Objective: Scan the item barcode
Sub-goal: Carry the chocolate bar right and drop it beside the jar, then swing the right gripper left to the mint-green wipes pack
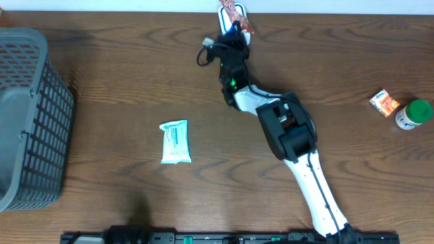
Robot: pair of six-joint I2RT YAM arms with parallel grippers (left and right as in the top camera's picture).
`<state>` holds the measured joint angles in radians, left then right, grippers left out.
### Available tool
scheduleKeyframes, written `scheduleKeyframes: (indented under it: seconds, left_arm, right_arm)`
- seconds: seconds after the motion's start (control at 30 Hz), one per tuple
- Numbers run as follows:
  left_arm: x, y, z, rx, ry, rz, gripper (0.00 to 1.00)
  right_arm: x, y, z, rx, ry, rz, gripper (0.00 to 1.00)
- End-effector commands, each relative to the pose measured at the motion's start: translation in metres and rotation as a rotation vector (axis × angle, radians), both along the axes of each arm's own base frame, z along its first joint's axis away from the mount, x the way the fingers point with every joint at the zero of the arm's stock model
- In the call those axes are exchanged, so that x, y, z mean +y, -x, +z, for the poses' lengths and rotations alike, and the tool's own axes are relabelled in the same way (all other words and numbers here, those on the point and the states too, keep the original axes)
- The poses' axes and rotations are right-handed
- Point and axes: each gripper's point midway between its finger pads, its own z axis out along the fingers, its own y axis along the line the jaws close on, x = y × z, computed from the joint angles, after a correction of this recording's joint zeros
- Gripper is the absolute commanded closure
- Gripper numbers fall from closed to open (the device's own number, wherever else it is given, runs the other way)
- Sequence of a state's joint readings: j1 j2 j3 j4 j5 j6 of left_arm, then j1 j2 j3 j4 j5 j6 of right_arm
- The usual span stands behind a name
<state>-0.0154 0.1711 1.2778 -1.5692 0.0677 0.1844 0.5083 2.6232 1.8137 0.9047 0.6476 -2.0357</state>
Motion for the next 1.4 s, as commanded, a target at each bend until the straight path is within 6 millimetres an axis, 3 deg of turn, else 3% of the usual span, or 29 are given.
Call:
scheduleKeyframes:
  seconds: [0.0,0.17,0.27,0.37,0.5,0.7,0.83,1.07,1.1,1.13,1.17,1.2,1.3,1.37]
  left_arm:
    - [0.001,0.001,0.000,-0.003,-0.013,-0.001,0.16]
    - [0.001,0.001,0.000,-0.003,-0.013,-0.001,0.16]
    - [0.001,0.001,0.000,-0.003,-0.013,-0.001,0.16]
    - [0.001,0.001,0.000,-0.003,-0.013,-0.001,0.16]
    - [0.001,0.001,0.000,-0.003,-0.013,-0.001,0.16]
    - [0.001,0.001,0.000,-0.003,-0.013,-0.001,0.16]
    - [0.001,0.001,0.000,-0.003,-0.013,-0.001,0.16]
    - [0.001,0.001,0.000,-0.003,-0.013,-0.001,0.16]
    - [0.001,0.001,0.000,-0.003,-0.013,-0.001,0.16]
    - [0.001,0.001,0.000,-0.003,-0.013,-0.001,0.16]
    - [0.001,0.001,0.000,-0.003,-0.013,-0.001,0.16]
    - [0.001,0.001,0.000,-0.003,-0.013,-0.001,0.16]
    - [0.001,0.001,0.000,-0.003,-0.013,-0.001,0.16]
    - [0.001,0.001,0.000,-0.003,-0.013,-0.001,0.16]
  right_arm:
    - [-0.007,0.015,0.126,-0.154,-0.155,-0.019,0.99]
    - [-0.046,0.036,0.192,-0.144,-0.344,-0.130,0.99]
    - [-0.081,0.047,0.202,-0.068,-0.423,-0.224,0.99]
    - [-0.135,0.059,0.197,0.000,-0.536,-0.354,0.99]
    - [-0.213,0.081,0.166,0.093,-0.734,-0.547,0.99]
    - [-0.321,0.118,0.080,0.246,-1.160,-0.852,0.99]
    - [-0.387,0.134,0.040,0.201,-1.439,-1.019,0.99]
    - [-0.458,0.157,-0.009,0.126,-1.596,-1.212,0.99]
    - [-0.467,0.161,-0.017,0.115,-1.605,-1.242,0.96]
    - [-0.474,0.166,-0.022,0.105,-1.614,-1.270,0.86]
    - [-0.480,0.171,-0.026,0.093,-1.628,-1.295,0.29]
    - [-0.484,0.175,-0.028,0.086,-1.647,-1.311,0.01]
    - [-0.479,0.175,-0.020,0.133,-1.754,-1.270,0.01]
    - [-0.460,0.167,0.002,0.192,-1.848,-1.175,0.01]
